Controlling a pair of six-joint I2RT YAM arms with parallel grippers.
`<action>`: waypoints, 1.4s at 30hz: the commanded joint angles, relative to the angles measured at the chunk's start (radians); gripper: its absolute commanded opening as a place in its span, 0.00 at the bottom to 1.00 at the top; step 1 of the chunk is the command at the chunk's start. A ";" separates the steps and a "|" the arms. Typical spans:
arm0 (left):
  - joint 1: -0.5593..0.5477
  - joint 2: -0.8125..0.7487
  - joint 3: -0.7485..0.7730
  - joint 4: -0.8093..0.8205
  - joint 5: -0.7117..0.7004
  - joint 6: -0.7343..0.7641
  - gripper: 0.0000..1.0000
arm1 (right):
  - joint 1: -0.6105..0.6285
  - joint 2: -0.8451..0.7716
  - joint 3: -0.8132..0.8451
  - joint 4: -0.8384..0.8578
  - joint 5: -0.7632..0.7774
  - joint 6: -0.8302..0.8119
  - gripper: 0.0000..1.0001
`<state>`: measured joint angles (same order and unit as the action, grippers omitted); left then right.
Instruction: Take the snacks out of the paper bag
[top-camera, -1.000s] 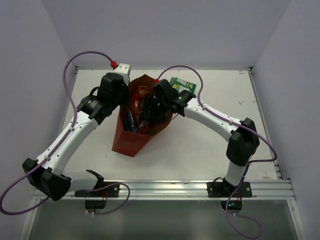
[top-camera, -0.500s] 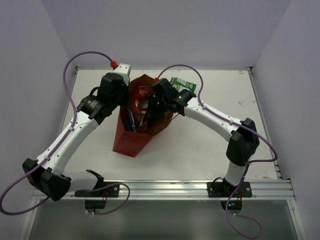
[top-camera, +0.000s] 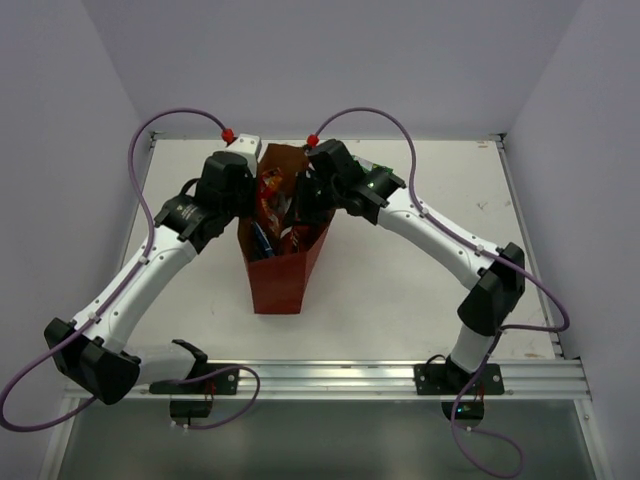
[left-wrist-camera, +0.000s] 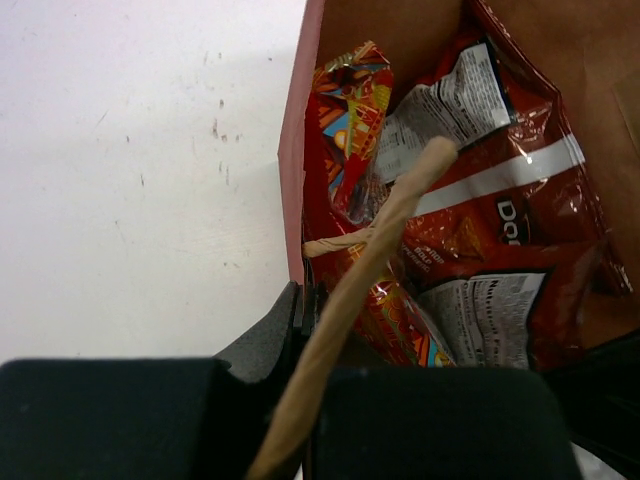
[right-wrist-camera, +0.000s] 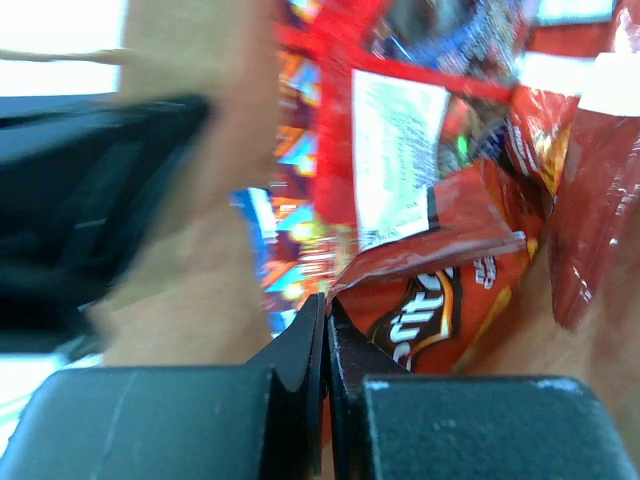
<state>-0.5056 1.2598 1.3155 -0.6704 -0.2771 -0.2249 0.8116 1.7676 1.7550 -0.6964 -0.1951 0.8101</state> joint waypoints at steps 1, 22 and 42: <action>-0.008 -0.069 -0.004 0.120 -0.010 0.012 0.00 | 0.000 -0.105 0.100 0.080 0.020 -0.049 0.00; -0.007 -0.129 -0.055 0.158 -0.036 0.056 0.00 | -0.097 -0.114 0.533 0.101 -0.041 -0.181 0.00; -0.005 -0.128 -0.064 0.163 -0.051 0.061 0.00 | -0.600 -0.445 0.188 0.107 0.166 -0.250 0.00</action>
<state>-0.5056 1.1698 1.2190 -0.6296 -0.3092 -0.1894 0.2657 1.3865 2.0209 -0.6342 -0.1013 0.6014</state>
